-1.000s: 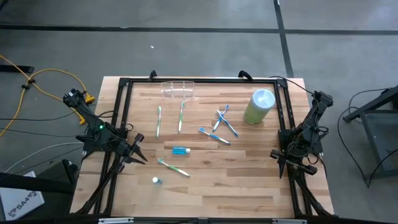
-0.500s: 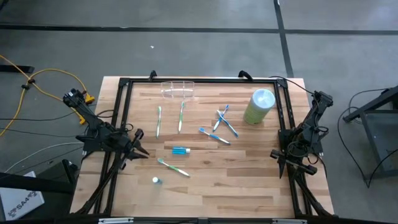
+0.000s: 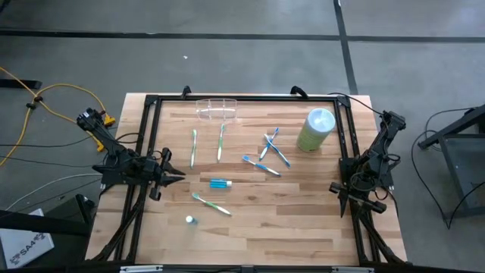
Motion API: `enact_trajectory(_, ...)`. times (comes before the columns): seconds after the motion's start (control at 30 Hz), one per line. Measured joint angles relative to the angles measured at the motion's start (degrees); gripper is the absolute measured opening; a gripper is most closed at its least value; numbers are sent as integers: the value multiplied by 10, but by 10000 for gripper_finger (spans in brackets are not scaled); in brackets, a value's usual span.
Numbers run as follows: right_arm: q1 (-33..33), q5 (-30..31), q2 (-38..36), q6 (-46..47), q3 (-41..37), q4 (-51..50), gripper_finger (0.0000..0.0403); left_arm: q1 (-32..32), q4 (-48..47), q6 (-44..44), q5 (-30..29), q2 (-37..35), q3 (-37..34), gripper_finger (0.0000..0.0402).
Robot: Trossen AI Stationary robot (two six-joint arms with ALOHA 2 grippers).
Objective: Pick & Place toothbrushing station
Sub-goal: Put the top blue mouthwash into the middle section of the transparent organizer
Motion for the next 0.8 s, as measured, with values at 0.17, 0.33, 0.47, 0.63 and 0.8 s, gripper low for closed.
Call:
enact_trajectory(0.17, 0, 36, 0, -49, 0, 21, 183, 0, 0, 0, 0, 0, 0, 55)
enact_trajectory(0.33, 0, 80, 0, -32, 0, 53, 183, 0, 0, -27, 0, 0, 0, 55)
enact_trajectory(0.47, 0, 124, 0, -33, 0, 57, 183, 0, 0, -59, 0, 0, 0, 55)
enact_trajectory(0.63, 0, 230, 0, -34, 0, 84, 183, 0, 1, -76, -6, 5, 0, 55)
enact_trajectory(0.8, 0, 409, 0, -51, 0, 156, 183, 0, 11, -78, -37, 33, 0, 55)
